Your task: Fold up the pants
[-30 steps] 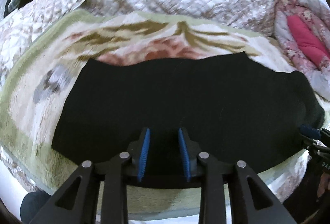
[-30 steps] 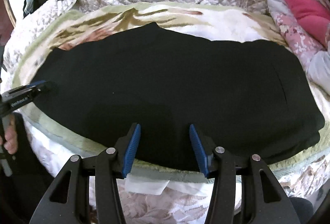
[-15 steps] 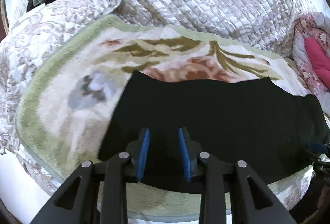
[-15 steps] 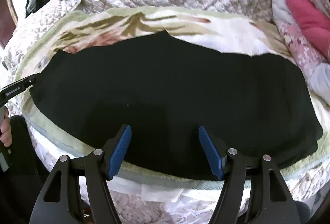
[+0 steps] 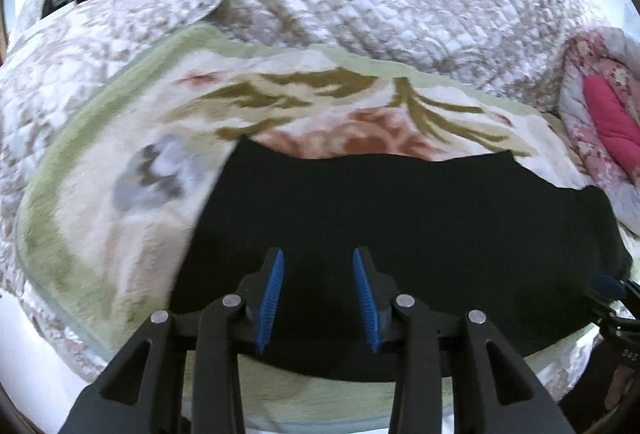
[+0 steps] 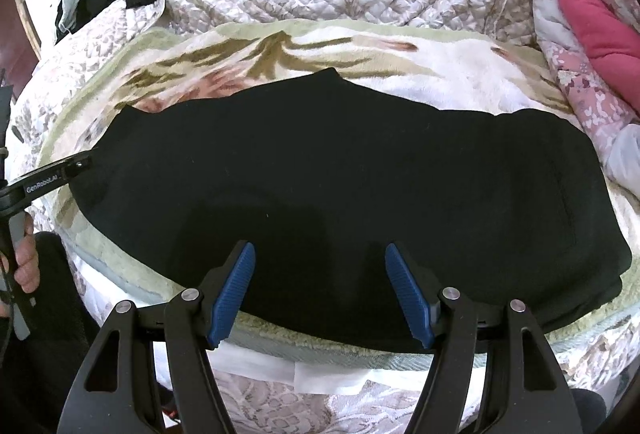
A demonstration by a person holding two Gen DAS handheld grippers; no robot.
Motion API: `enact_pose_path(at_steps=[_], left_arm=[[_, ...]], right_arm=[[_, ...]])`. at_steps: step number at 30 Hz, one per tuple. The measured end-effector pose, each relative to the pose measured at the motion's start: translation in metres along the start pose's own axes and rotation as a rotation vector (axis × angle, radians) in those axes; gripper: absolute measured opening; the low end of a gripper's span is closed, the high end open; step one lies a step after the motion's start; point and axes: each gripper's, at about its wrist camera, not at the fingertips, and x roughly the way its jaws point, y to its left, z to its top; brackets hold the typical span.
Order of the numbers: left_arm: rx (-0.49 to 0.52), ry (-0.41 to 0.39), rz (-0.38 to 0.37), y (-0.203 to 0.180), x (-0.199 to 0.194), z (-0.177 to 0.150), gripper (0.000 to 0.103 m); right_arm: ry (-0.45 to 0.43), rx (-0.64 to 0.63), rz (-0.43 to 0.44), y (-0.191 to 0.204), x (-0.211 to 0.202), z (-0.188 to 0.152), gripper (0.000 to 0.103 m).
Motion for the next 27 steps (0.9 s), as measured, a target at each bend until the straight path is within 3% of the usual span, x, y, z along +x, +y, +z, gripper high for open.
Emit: enact_pose_path(at_steps=[8, 15, 22, 27], left_arm=[[0.036, -0.015, -0.065, -0.021, -0.001, 0.011, 0.042], [0.044, -0.023, -0.079, -0.02, 0.003, 0.016, 0.044], [0.022, -0.024, -0.014, 0.019, 0.012, 0.02, 0.056], [-0.024, 0.022, 0.037, 0.06, 0.026, 0.018, 0.059]], right_arm=[[-0.032, -0.009, 0.01, 0.004, -0.008, 0.007, 0.068], [-0.025, -0.024, 0.01, 0.012, -0.004, 0.013, 0.068], [-0.006, -0.035, 0.012, 0.021, 0.007, 0.018, 0.068], [0.0, -0.041, 0.022, 0.026, 0.012, 0.021, 0.068]])
